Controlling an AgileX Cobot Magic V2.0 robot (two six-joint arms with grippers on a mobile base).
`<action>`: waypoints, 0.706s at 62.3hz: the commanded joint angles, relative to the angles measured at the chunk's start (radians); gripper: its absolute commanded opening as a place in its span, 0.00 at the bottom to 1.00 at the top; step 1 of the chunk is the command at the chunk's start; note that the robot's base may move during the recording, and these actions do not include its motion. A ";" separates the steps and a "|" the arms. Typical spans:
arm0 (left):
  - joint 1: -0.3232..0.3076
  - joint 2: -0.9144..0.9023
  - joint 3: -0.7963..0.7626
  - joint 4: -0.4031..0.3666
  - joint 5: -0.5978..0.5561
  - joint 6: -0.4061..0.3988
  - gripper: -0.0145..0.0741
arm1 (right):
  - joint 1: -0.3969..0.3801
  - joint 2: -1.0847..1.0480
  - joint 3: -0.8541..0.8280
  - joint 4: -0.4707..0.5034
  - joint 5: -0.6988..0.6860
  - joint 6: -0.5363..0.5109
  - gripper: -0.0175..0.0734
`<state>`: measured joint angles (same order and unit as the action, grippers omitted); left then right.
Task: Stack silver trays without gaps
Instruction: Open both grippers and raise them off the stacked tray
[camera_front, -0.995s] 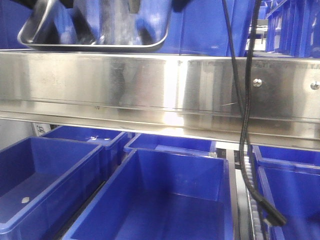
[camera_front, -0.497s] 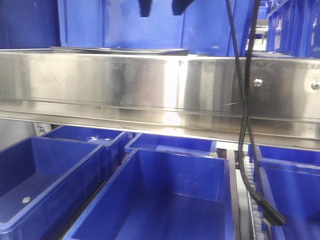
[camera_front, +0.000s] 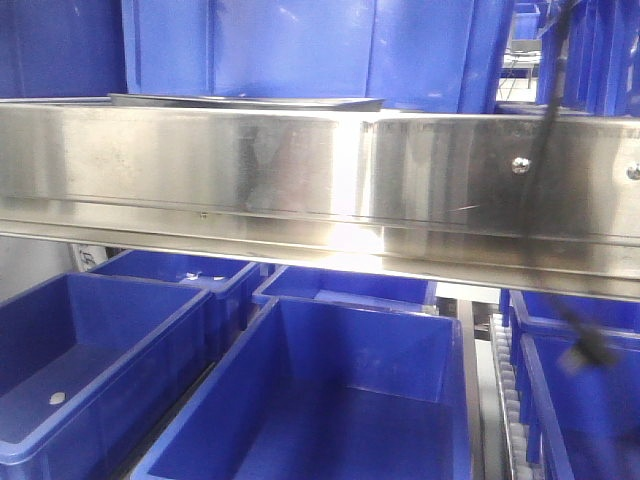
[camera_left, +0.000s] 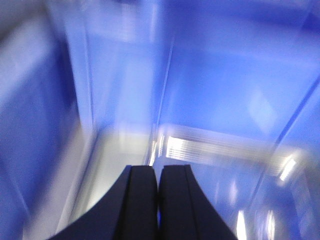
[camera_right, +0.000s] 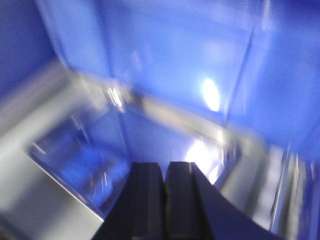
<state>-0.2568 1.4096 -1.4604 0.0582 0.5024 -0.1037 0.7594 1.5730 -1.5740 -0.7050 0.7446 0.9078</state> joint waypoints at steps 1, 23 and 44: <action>-0.005 -0.078 0.019 -0.006 -0.072 -0.001 0.17 | 0.023 -0.041 0.002 -0.085 -0.020 -0.001 0.12; -0.007 -0.532 0.590 -0.022 -0.423 -0.001 0.17 | 0.094 -0.245 0.258 -0.192 -0.167 0.099 0.11; -0.036 -0.961 1.134 0.058 -0.802 -0.001 0.17 | 0.096 -0.304 0.347 -0.224 -0.298 0.099 0.11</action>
<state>-0.2873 0.5130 -0.3903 0.0897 -0.2462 -0.1037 0.8525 1.2802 -1.2322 -0.9061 0.4838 1.0055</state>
